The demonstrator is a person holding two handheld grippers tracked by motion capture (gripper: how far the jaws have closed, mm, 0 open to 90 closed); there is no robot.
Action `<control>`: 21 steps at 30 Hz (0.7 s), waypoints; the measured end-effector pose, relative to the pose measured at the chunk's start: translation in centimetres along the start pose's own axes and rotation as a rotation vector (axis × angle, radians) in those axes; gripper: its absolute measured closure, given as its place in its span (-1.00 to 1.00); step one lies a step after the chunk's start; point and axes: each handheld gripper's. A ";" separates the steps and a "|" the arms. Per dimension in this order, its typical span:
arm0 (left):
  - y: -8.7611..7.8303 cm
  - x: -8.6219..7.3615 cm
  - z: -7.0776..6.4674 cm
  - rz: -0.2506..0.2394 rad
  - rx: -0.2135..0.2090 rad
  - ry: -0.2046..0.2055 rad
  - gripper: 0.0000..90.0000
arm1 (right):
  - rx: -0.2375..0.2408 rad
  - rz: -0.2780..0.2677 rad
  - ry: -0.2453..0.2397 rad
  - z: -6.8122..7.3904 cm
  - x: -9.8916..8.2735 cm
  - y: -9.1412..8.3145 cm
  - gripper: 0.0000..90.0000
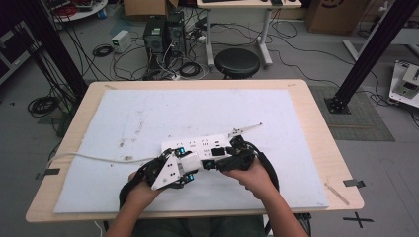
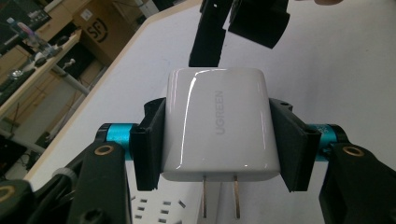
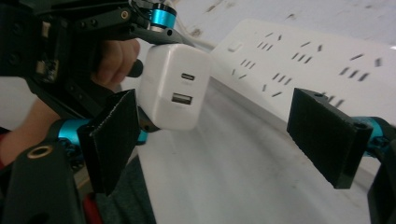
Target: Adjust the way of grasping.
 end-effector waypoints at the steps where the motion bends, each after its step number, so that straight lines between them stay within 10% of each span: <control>1: 0.1 0.0 -0.1 -0.006 0.002 0.000 -0.05 | 0.025 -0.004 0.014 -0.1 0.0 0.2 -0.61; 10: 0.6 0.5 -0.8 -0.042 0.000 0.028 -0.05 | 0.134 0.002 0.063 -0.3 -0.1 1.5 -0.59; 21: 0.6 0.9 -0.9 -0.077 0.007 0.031 -0.05 | 0.284 -0.006 0.079 -0.9 -0.2 2.6 -0.04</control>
Point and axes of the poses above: each handheld gripper's, and its own axes: y roughly forward along the jaws, x roughly out of its top, z roughly to its left, and after that the axes turned 5 degrees about z, right-handed
